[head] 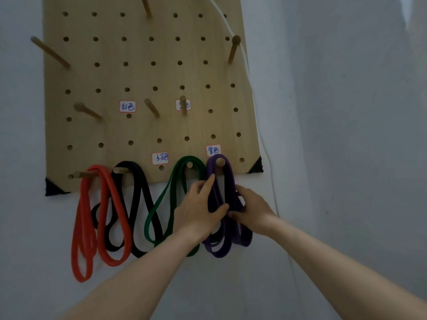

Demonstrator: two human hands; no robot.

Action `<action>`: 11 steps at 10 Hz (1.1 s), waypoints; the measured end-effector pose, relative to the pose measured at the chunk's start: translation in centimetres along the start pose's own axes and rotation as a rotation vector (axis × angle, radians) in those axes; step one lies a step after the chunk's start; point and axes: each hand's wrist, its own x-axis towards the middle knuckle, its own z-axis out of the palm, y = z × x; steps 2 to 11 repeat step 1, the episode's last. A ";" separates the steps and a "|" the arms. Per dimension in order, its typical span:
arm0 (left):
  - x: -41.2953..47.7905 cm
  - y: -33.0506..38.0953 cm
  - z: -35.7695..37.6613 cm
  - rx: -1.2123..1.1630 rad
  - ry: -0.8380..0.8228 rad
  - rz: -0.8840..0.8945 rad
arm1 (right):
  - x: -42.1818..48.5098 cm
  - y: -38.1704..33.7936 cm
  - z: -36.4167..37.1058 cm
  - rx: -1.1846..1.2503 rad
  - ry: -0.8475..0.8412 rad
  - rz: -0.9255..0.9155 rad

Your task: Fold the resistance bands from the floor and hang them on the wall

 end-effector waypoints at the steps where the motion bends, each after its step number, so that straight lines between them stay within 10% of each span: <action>1: -1.7 -0.8 -2.0 0.019 0.005 0.017 | -2.2 -0.1 0.3 -0.011 0.041 -0.001; 11: -1.7 -0.8 -2.0 0.019 0.005 0.017 | -2.2 -0.1 0.3 -0.011 0.041 -0.001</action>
